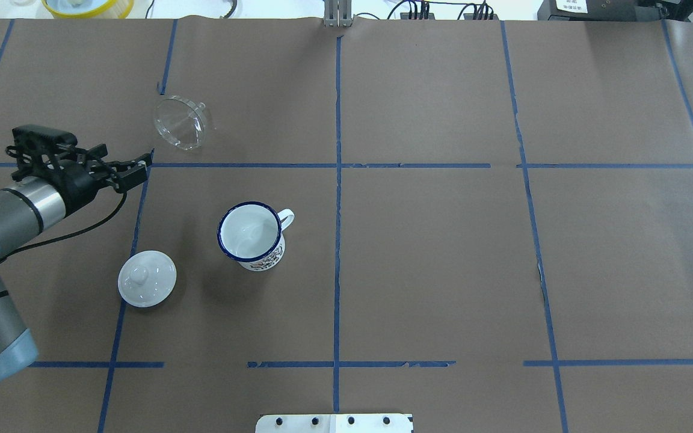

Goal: Remove funnel from cup
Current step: 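Withdraw the left gripper from the funnel toward the robot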

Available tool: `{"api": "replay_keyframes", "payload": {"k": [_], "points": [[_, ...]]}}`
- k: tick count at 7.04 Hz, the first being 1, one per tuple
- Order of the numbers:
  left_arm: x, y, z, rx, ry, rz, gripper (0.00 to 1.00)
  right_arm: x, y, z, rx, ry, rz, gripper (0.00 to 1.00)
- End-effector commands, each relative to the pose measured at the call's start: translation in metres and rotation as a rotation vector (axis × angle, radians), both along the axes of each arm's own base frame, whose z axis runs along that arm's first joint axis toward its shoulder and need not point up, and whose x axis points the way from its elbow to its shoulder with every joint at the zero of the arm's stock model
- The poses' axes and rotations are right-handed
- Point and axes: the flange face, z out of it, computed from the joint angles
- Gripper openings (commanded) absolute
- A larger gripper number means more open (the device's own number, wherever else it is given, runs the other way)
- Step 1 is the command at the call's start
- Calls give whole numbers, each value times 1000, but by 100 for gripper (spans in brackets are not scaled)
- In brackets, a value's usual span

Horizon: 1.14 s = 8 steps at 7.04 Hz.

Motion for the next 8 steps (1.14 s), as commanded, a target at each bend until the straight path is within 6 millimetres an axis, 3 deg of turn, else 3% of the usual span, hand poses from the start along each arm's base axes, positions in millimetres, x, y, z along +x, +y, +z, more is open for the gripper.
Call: {"api": "replay_keyframes", "payload": {"k": [1,5,6,8], "points": [[-26,32,6,-65,-31,103,100,0,0,0,-1,0,0,100],[-33,46,-12,-258,-114,305,100,0,0,0,1,0,0,100],[-26,46,-20,-316,-148,333,100,0,0,0,1,0,0,100],[-2,34,-56,-405,-208,364,100,0,0,0,-1,0,0,100]]}}
